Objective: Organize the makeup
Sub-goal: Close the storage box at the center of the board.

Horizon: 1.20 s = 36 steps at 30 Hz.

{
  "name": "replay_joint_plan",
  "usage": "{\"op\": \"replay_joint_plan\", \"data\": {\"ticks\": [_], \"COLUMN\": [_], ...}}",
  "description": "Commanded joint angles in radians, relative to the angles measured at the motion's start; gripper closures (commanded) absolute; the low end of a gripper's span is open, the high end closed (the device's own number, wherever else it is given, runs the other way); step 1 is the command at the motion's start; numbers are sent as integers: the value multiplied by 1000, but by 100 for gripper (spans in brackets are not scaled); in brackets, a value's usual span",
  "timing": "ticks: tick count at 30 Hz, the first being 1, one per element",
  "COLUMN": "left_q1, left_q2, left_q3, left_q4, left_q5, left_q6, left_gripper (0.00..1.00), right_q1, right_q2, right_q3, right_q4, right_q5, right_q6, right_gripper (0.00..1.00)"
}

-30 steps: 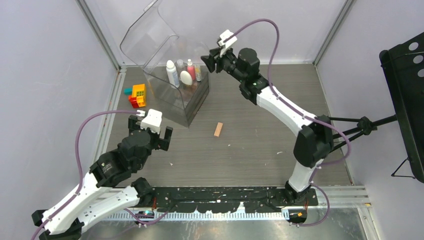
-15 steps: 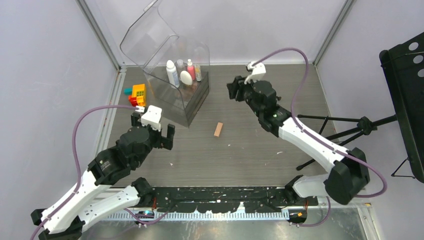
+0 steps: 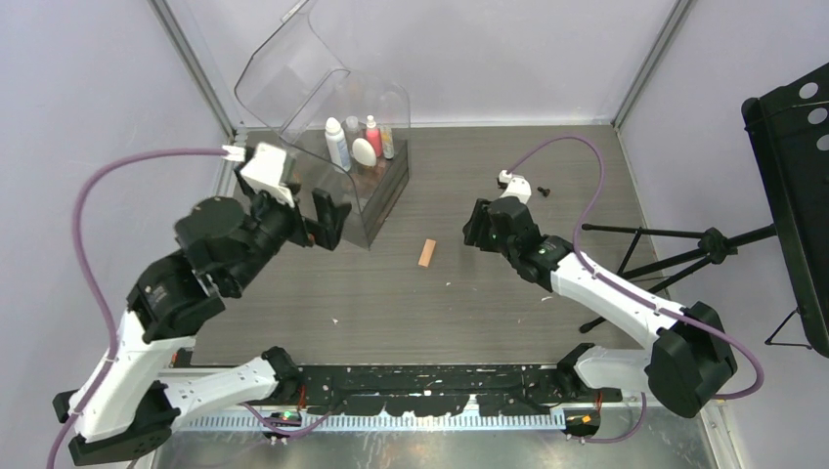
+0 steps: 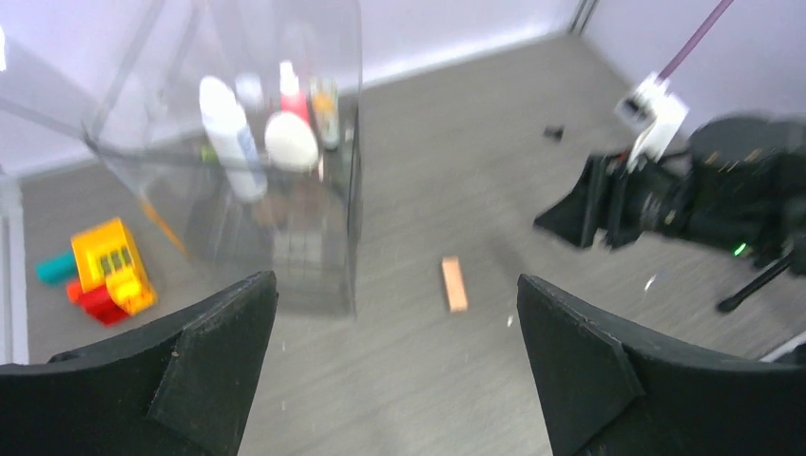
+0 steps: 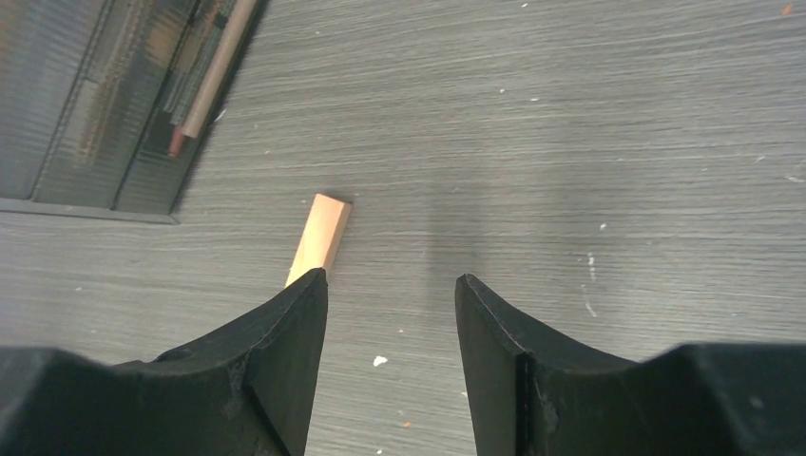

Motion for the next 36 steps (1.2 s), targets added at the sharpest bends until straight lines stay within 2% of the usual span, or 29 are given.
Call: {"op": "replay_joint_plan", "data": {"ticks": [1, 5, 9, 14, 18, 23, 27, 32, 36], "left_q1": [5, 5, 5, 5, 5, 5, 18, 125, 299], "left_q2": [69, 159, 218, 316, 414, 526, 564, 595, 626], "left_q3": [208, 380, 493, 605, 757, 944, 983, 984, 990], "left_q4": [30, 32, 101, 137, 121, 140, 188, 201, 189], "left_q5": [32, -2, -12, 11, 8, -20, -75, -78, 16], "left_q6": [106, 169, 220, 251, 298, 371, 433, 428, 320], "left_gripper": [0, 0, 0, 0, 0, 0, 0, 0, 0], "right_q1": [10, 11, 12, 13, 12, 12, 12, 14, 16], "right_q2": [-25, 1, 50, 135, 221, 345, 448, 528, 527], "right_q3": [23, 59, 110, 219, 326, 548, 722, 850, 832], "right_q4": [35, 85, 179, 338, 407, 372, 357, 348, 365], "right_q5": [-60, -141, -195, -243, -288, -336, -381, -407, -417], "right_q6": [90, 115, 151, 231, 301, 334, 385, 419, 423], "right_gripper": [43, 43, 44, 45, 47, 48, 50, 52, 53]}}
